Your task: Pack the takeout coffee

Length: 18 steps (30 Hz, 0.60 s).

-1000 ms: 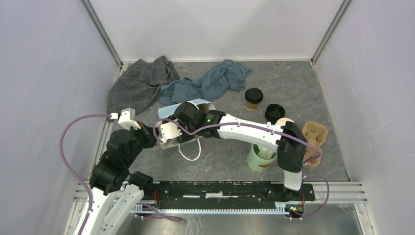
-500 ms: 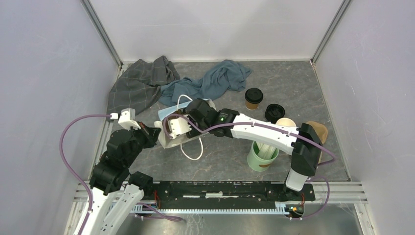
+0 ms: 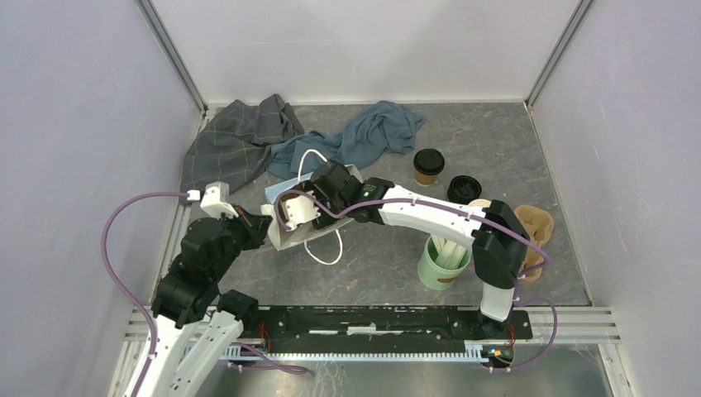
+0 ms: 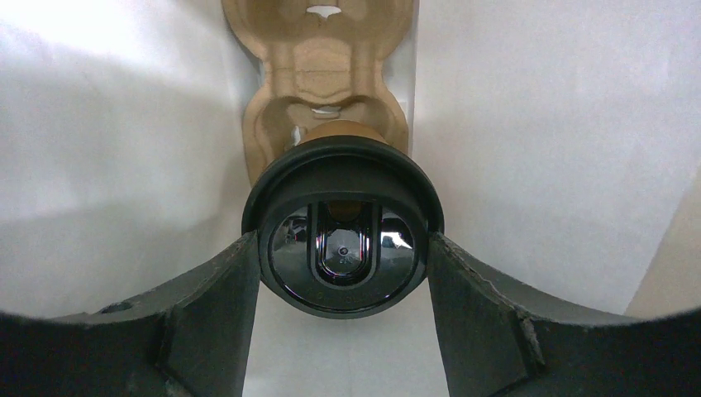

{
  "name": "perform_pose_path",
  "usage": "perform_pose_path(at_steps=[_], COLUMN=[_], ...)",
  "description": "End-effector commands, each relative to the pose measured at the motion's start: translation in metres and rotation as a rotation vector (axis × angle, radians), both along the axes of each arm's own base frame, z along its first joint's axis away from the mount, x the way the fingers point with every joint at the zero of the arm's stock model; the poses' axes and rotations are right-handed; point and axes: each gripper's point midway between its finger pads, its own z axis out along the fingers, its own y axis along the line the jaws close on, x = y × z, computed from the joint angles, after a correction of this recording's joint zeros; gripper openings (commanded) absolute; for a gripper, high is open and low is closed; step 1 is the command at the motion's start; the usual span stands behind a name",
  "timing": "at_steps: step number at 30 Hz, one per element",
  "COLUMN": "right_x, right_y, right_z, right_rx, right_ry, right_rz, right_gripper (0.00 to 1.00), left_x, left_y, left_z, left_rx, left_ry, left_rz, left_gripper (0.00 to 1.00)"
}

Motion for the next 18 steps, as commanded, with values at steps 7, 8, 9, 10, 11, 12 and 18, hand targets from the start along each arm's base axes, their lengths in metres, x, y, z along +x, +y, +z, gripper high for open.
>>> perform_pose_path(at_steps=[7, 8, 9, 10, 11, 12, 18], right_x=[0.008, 0.009, 0.010, 0.010, 0.010, 0.011, 0.013], right_y=[0.024, 0.023, 0.023, 0.023, 0.024, 0.024, 0.025], right_z=[0.003, 0.003, 0.001, -0.001, -0.003, -0.006, -0.016], right_rx=[0.107, 0.108, 0.109, 0.107, 0.104, 0.101, 0.106], right_ry=[-0.001, -0.009, -0.011, -0.011, -0.008, -0.005, 0.009], right_rz=[0.022, 0.016, 0.014, 0.013, 0.015, 0.014, -0.001], right_gripper=[0.00, 0.00, 0.00, 0.00, 0.00, 0.00, 0.00], left_x=[0.004, 0.004, 0.003, 0.003, 0.003, 0.003, 0.003], left_y=[-0.005, -0.005, -0.005, -0.006, -0.006, -0.006, -0.005], left_z=[0.017, 0.017, 0.017, 0.018, 0.019, 0.019, 0.019], left_rx=[-0.026, -0.026, -0.027, -0.028, -0.029, -0.029, -0.024], left_ry=[-0.017, -0.017, -0.015, -0.018, -0.019, -0.020, -0.013], left_rz=[-0.007, -0.009, -0.012, -0.014, -0.015, -0.015, -0.015], left_gripper=[0.02, 0.02, 0.02, 0.02, 0.02, 0.02, 0.02])
